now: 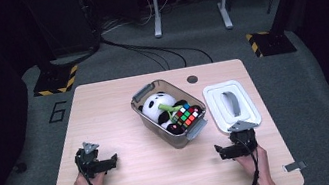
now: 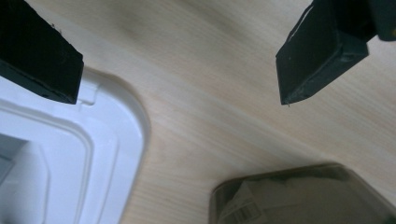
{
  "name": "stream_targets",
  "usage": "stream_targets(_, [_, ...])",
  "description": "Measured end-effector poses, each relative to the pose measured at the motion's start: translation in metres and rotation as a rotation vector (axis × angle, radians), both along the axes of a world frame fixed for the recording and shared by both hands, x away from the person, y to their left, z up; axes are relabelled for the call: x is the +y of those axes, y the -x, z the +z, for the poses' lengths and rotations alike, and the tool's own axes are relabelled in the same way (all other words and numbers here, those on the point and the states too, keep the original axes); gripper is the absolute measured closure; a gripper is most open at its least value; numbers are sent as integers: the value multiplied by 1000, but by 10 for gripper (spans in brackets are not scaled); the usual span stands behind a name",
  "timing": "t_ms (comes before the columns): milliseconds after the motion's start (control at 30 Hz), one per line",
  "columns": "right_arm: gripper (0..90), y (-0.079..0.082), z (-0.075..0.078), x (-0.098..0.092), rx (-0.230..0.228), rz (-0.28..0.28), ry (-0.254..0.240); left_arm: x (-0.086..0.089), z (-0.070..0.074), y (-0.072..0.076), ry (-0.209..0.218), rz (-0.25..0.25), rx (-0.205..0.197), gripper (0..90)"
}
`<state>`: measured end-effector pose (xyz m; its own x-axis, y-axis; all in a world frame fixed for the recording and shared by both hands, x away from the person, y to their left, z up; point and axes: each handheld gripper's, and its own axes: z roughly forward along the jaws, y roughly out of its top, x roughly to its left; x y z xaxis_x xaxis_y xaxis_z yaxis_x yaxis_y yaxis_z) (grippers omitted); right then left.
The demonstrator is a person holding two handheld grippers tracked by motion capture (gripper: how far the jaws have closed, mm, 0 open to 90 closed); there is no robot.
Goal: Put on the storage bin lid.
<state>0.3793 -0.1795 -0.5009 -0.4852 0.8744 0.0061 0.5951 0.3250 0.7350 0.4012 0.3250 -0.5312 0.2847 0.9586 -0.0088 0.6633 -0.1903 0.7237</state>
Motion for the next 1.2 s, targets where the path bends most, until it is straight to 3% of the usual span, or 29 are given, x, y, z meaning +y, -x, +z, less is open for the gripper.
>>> stream_targets(233, [1, -13, 13, -10, -15, -16, 9, 0, 0, 0, 0, 0, -1, 0])
stream_targets(467, [0, -37, 28, -27, -17, -65, -4, 0, 0, 0, 0, 1, 0, 0])
stream_targets(800, [0, -66, 39, -37, -16, -98, 9, 0, 0, 0, 0, 1, 0, 0])
stream_targets(967, [0, -74, 41, -39, -21, -119, 14, 0, 0, 0, 0, 2, 0, 0])
stream_targets(1000, [0, -83, 39, -40, 1, -136, 9, 0, 0, 0, 0, 1, 0, 0])
stream_targets(1100, [18, -93, 37, -44, -5, -139, 15, 0, 0, -1, 0, 6, -6, 0])
stream_targets(1200, [75, -109, 34, -47, 22, -169, -5, 0, 0, -1, -2, 6, -6, 0])
